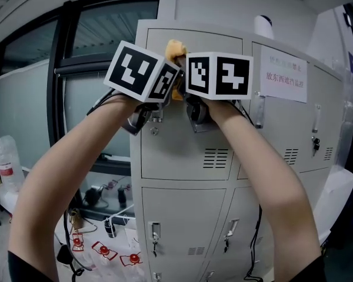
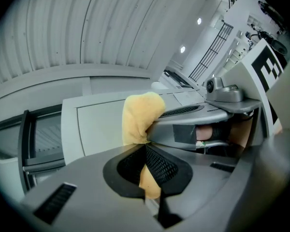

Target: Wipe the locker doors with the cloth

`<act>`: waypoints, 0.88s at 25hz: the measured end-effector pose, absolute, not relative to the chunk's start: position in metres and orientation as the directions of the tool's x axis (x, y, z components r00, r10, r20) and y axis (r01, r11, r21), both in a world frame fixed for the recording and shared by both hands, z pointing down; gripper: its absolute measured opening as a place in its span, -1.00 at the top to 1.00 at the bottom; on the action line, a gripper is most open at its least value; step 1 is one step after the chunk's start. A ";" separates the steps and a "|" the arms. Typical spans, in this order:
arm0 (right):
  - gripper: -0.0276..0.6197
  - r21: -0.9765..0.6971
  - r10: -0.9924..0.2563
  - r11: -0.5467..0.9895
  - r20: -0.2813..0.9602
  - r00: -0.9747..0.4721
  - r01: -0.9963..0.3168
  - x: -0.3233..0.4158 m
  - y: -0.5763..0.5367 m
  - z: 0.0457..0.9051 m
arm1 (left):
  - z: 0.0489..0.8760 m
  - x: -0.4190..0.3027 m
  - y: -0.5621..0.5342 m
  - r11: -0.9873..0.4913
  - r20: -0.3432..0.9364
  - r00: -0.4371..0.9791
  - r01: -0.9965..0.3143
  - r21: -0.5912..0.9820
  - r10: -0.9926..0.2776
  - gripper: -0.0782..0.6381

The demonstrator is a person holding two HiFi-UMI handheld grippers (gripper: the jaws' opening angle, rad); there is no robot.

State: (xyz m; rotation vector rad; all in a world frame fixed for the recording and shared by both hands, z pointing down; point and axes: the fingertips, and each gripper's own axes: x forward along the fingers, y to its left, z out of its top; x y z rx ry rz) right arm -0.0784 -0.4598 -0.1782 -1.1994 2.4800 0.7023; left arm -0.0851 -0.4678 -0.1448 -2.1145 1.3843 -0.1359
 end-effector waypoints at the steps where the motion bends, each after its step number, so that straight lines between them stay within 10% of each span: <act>1: 0.71 0.294 -0.651 0.529 -0.461 -0.603 -0.796 -0.072 -0.461 -0.178 | -0.145 -0.078 -0.468 -0.278 -0.230 0.454 -0.798 -0.534 -0.861 0.72; 22: 0.71 0.232 -0.721 0.449 -0.475 -0.504 -0.863 0.073 -0.479 -0.174 | -0.139 0.066 -0.486 -0.367 -0.184 0.551 -0.732 -0.574 -0.814 0.72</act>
